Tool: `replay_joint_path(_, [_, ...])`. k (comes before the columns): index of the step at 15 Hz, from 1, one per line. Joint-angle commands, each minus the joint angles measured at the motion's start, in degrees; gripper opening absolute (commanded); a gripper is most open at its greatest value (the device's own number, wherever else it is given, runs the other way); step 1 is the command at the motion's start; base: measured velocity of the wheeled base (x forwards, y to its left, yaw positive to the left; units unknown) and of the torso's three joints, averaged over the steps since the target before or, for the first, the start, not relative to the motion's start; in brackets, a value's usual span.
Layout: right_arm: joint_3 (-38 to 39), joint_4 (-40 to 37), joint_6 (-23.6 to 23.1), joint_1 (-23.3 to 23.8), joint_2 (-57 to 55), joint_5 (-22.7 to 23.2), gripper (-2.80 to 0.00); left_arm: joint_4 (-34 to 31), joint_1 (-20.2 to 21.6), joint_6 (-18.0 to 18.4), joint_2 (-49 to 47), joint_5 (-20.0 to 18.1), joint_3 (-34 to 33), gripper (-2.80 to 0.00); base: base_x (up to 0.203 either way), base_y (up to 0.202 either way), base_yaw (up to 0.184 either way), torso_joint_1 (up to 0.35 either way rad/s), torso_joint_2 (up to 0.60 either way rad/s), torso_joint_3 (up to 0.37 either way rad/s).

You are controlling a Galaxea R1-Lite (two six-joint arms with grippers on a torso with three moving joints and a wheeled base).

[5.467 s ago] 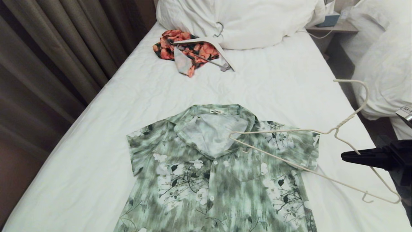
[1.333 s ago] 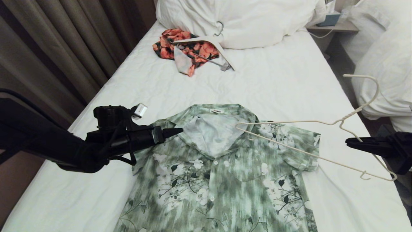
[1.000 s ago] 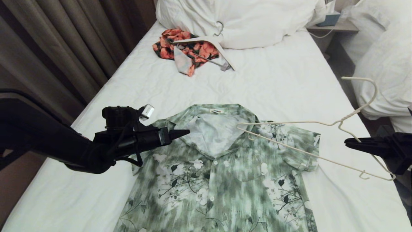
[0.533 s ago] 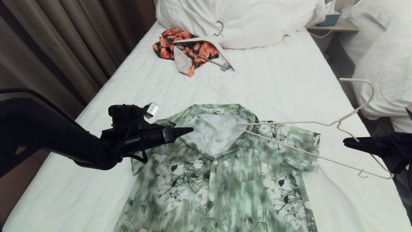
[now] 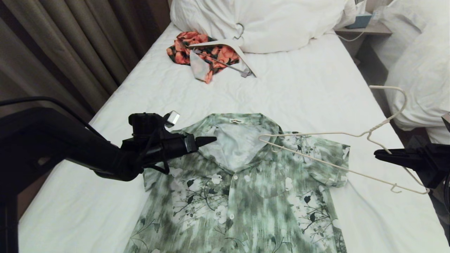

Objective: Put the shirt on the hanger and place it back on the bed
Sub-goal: Lift the shirt and hanger

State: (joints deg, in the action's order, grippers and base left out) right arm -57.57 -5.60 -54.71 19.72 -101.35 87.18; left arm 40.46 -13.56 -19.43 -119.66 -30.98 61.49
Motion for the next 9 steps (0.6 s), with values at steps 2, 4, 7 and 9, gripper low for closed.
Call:
replay_joint_path(2, [-0.08,0.46,-0.31,-0.03,-0.93,0.49,-2.80,0.40,0.51,0.01,-1.62,-0.22,0.35,-2.80,0.000,0.000,0.000,0.000,0.00,0.000])
replay_joint_path(4, [-0.04,1.16,-0.31,-0.04,-1.58,0.49,-2.80,0.41,0.58,-0.16,-1.90,-0.56,1.26,-2.80,0.000,0.000,0.000,0.000,0.00,0.000])
replay_joint_path(7, [0.01,1.20,-0.31,-0.03,-1.74,0.49,-2.80,0.44,0.03,-0.39,-3.69,-0.71,2.95,-2.80,0.000,0.000,0.000,0.000,0.00,0.000])
replay_joint_path(9, [0.01,1.20,-0.31,-0.04,-1.83,0.49,-2.80,0.62,-0.73,-2.96,-4.51,-0.93,4.48,-2.80,0.000,0.000,0.000,0.000,0.00,0.000])
